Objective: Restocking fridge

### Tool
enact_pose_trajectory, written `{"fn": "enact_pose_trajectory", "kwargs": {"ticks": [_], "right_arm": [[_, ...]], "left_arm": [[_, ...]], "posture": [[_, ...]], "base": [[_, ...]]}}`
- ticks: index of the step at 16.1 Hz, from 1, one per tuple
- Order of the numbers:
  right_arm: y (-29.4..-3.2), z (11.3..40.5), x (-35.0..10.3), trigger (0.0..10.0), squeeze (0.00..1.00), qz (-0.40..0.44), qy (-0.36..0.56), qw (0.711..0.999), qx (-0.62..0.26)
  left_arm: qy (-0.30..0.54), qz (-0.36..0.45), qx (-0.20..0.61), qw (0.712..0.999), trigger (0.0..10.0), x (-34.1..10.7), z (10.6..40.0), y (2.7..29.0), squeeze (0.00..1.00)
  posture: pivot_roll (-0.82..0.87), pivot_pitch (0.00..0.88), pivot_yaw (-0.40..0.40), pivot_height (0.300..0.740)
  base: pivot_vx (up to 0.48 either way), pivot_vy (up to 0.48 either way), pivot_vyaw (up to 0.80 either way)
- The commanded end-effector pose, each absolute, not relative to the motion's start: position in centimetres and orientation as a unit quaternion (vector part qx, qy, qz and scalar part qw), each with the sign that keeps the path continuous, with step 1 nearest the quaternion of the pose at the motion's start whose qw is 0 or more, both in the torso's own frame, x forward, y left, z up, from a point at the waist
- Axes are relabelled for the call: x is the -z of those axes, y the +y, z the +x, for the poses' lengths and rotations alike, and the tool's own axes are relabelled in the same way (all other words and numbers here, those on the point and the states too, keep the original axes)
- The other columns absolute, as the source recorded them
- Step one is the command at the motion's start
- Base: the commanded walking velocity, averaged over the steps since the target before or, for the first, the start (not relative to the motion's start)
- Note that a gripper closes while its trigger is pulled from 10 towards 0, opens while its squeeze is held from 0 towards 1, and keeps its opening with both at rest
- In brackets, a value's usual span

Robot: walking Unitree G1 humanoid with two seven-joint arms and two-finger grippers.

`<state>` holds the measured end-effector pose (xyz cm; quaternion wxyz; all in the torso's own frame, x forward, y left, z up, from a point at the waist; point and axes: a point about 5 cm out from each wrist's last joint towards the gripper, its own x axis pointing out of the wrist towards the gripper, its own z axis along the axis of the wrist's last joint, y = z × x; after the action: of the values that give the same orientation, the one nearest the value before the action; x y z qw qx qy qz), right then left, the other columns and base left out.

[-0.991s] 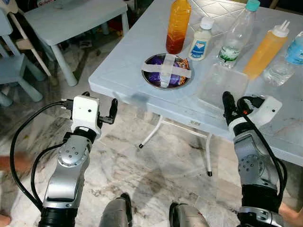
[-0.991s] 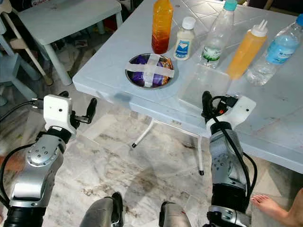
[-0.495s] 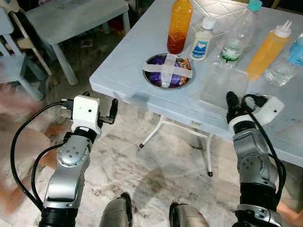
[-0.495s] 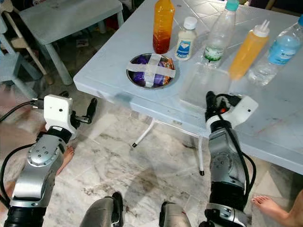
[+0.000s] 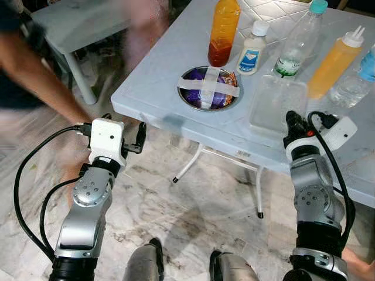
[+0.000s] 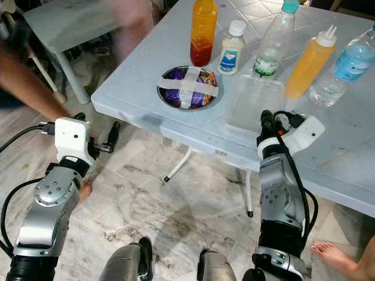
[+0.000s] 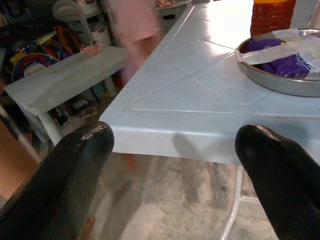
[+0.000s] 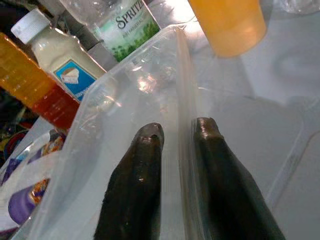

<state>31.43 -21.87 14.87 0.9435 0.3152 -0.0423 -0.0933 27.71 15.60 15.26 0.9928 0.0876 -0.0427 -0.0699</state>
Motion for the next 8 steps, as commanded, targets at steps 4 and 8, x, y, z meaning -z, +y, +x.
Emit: {"fn": "enact_pose_trajectory", "kwargs": {"ticks": [4,8], "right_arm": [[-22.2,31.0,-14.0,0.0,0.00,0.319,-0.021,0.939,0.125],[-21.8,31.1,-15.0,0.0,0.00,0.295,-0.034,0.947,0.123]], "left_arm": [[-0.045,0.090,0.066,0.993,10.0,-15.4,27.7,15.4,0.00],[-0.037,0.093,0.033,0.994,10.0,-15.1,28.0,15.8,0.00]], "posture": [[0.07,0.199,0.020,0.740],[0.06,0.194,0.017,0.740]], "base": [[0.000,0.000,0.00],[0.000,0.000,0.00]]}}
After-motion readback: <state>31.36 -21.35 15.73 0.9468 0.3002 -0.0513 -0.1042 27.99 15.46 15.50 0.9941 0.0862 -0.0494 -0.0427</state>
